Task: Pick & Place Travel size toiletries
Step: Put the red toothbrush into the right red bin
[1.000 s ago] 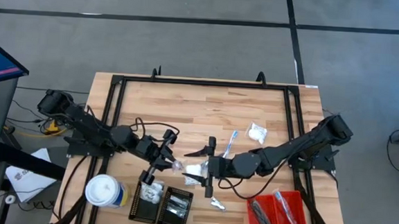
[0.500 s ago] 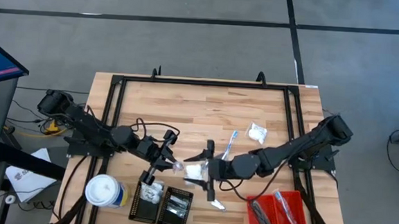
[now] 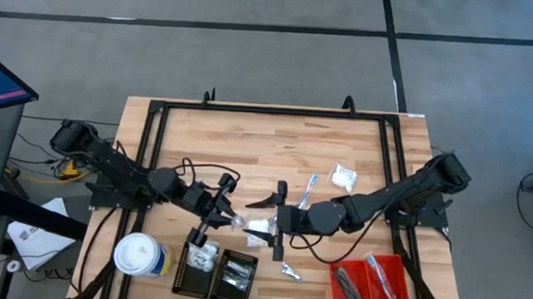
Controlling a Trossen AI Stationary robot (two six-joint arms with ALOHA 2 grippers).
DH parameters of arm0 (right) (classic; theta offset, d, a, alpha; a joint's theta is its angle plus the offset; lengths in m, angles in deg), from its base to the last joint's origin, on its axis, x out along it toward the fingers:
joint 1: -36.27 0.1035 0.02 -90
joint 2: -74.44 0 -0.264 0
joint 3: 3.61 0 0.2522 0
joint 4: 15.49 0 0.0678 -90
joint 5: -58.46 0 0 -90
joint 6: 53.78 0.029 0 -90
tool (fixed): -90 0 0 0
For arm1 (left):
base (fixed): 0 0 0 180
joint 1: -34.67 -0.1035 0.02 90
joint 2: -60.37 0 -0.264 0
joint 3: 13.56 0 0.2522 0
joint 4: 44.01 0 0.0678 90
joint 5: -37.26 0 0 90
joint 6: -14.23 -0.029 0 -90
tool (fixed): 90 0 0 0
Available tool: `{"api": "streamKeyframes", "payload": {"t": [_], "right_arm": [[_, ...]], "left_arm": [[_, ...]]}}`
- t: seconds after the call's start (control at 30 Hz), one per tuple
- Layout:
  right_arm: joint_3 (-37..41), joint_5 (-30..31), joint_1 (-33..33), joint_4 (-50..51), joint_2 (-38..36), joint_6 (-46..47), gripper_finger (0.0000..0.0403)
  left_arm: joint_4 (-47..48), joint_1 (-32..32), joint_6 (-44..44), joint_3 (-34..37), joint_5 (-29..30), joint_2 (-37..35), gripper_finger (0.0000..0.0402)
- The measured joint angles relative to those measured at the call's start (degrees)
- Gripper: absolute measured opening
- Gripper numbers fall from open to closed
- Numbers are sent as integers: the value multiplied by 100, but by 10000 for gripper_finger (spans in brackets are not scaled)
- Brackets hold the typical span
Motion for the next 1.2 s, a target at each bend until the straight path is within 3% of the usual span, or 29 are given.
{"api": "streamKeyframes", "payload": {"t": [0.23, 0.63, 0.83, 1.2], "right_arm": [[0, 33, -49, 2, 0, 50, 260], [0, 37, -74, 2, 0, 55, 260], [0, 37, -197, 3, 0, 144, 260], [0, 39, -221, 44, -2, 147, 249]], "left_arm": [[-59, 0, -538, 0, 4, -2, 5], [-86, 0, -583, 0, 364, -2, 6], [-103, 0, -838, 0, 818, -2, 6], [-149, 0, -870, 0, 852, -2, 6]]}}
